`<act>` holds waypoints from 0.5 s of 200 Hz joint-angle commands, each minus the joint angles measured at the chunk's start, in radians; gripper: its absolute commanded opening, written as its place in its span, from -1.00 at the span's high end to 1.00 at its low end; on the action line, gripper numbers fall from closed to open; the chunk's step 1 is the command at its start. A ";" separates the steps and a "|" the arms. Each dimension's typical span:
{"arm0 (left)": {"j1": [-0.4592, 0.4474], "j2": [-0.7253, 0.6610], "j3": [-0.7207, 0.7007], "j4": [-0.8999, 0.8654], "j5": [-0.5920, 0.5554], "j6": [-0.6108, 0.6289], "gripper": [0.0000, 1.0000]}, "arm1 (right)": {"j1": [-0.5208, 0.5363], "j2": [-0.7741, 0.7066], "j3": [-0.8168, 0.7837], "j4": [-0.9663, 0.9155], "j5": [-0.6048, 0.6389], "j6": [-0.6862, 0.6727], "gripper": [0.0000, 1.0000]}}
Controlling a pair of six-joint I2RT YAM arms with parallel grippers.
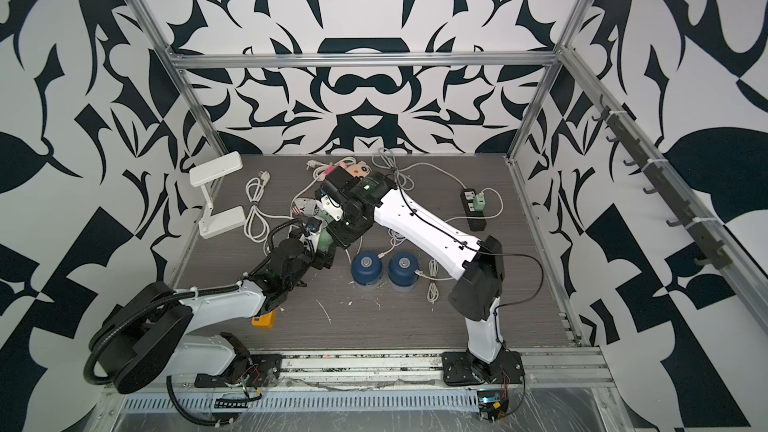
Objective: Charge the cordless meat grinders
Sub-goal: Insert the charging cable into the cordless meat grinder, then place the cordless meat grinder at the center of the board.
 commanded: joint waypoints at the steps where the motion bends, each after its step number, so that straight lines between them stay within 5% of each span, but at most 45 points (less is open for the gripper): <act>1: 0.002 0.069 0.007 0.174 0.032 -0.058 0.20 | -0.011 -0.084 -0.034 0.080 0.035 0.013 -0.09; 50: 0.002 0.295 0.046 0.386 0.121 -0.130 0.05 | -0.044 -0.131 -0.113 0.119 0.035 0.031 -0.10; 100: 0.002 0.422 0.025 0.521 0.090 -0.127 -0.65 | -0.063 -0.154 -0.151 0.139 0.029 0.034 -0.11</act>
